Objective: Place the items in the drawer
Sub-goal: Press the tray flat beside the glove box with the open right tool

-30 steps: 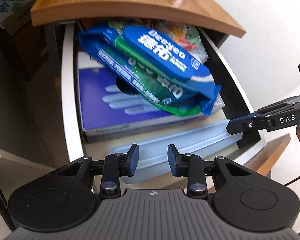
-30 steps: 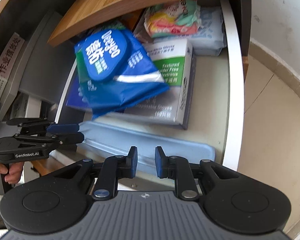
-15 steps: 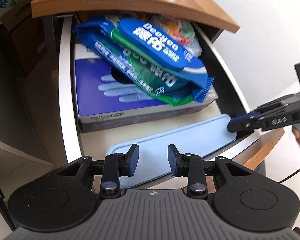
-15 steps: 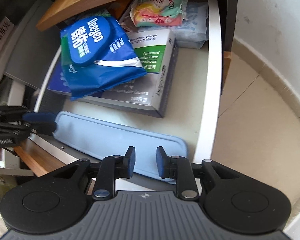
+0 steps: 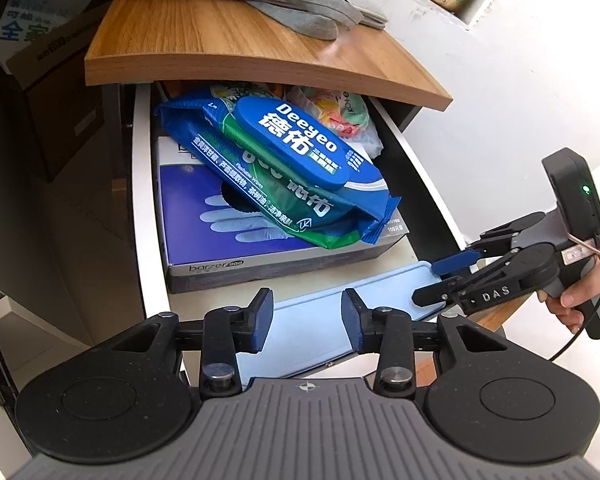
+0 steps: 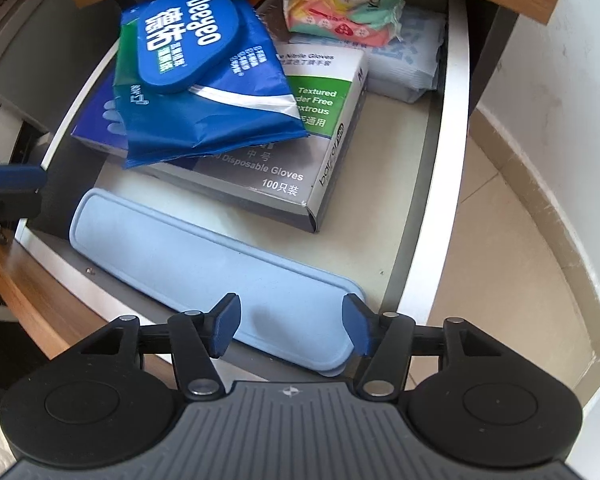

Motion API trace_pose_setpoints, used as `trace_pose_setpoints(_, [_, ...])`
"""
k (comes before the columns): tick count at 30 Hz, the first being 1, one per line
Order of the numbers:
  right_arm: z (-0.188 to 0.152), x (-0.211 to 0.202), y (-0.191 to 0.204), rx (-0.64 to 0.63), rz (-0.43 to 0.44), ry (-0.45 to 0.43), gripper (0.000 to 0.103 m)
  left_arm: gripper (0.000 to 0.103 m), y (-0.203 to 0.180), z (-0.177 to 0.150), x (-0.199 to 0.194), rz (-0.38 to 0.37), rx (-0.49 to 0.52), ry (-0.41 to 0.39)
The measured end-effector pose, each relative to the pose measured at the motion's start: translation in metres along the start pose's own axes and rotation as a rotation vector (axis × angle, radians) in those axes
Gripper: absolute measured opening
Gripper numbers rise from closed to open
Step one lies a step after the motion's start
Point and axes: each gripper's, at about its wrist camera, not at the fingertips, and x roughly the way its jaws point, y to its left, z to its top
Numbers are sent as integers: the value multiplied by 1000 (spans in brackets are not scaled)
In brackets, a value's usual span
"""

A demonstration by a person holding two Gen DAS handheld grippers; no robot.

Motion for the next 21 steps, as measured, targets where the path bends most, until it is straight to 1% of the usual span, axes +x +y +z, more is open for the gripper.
trace_pose_setpoints(5, [4, 3, 2, 11, -8, -3, 67, 41, 2, -2, -1, -6, -7, -3])
trace_pose_setpoints(7, [4, 4, 5, -3, -7, -5, 72, 42, 3, -2, -1, -8, -9, -5])
trace_pose_setpoints(14, [4, 7, 17, -49, -3, -20, 71, 42, 5, -1, -3, -18, -22, -13])
trace_pose_setpoints(15, [4, 7, 19, -55, -1, -24, 69, 42, 5, -1, -3, -19, -22, -13])
trace_pose_setpoints(17, [5, 6, 20, -64, -3, -38, 62, 42, 5, -1, -3, -19, -23, -14])
trace_pose_setpoints(18, [6, 5, 20, -76, -7, -45, 50, 42, 5, -1, -3, -19, -23, -15])
trace_pose_setpoints(19, [7, 4, 18, -76, -8, -51, 44, 42, 5, -1, -3, -18, -22, -16])
trace_pose_setpoints(21, [9, 2, 12, -62, 1, -59, 42, 42, 5, -1, -4, -17, -19, -18])
